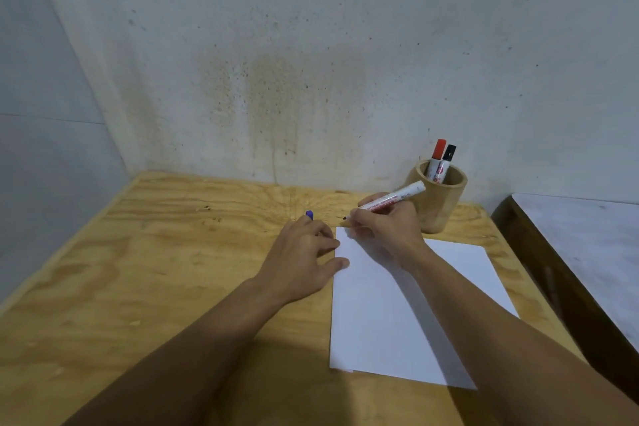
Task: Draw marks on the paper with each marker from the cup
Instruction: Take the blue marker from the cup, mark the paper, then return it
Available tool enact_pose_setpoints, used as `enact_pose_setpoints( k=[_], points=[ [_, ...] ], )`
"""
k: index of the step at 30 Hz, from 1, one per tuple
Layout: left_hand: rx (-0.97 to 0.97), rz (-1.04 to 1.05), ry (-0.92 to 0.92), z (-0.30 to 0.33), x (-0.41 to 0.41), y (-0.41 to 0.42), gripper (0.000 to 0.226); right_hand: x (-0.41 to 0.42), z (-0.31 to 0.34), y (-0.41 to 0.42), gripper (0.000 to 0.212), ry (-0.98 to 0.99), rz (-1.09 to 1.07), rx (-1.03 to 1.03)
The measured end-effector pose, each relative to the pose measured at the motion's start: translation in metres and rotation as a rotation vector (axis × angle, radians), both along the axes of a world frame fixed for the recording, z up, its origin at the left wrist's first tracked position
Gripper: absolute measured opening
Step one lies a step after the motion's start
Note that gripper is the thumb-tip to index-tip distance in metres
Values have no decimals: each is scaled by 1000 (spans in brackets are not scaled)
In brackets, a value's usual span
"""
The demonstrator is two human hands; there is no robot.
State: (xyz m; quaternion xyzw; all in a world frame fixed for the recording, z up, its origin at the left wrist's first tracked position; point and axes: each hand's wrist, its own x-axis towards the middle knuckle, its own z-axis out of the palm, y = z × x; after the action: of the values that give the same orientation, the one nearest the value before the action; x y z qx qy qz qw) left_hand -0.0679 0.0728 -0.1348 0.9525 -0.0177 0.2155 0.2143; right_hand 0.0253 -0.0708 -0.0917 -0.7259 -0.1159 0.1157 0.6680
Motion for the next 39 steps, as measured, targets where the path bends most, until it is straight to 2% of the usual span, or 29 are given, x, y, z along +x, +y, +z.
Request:
enact_pose_setpoints(
  k=[4,11,24,31,35,37,39],
  points=[
    [-18,11,1,-1,-1,-1,41,-5,-3,3,15,32,53,42],
    [-66,27,5,0,-4,-2,41,1,-17,3,11,-153,29,-128],
    [-55,41,12,1,-3,-2,43,6,-26,2,9,-155,50,-91],
    [-52,40,-2,1,-4,-2,43,7,-25,2,6,-205,77,-140],
    [-130,66,-35,3,-3,-2,38,6,-24,2,5,-168,27,-51],
    [-241,159,-158,6,1,3,31,5,-20,1,12,-122,-7,16],
    [-307,258,-165,8,8,10,37,2,-13,0,19,-29,18,142]
  ],
)
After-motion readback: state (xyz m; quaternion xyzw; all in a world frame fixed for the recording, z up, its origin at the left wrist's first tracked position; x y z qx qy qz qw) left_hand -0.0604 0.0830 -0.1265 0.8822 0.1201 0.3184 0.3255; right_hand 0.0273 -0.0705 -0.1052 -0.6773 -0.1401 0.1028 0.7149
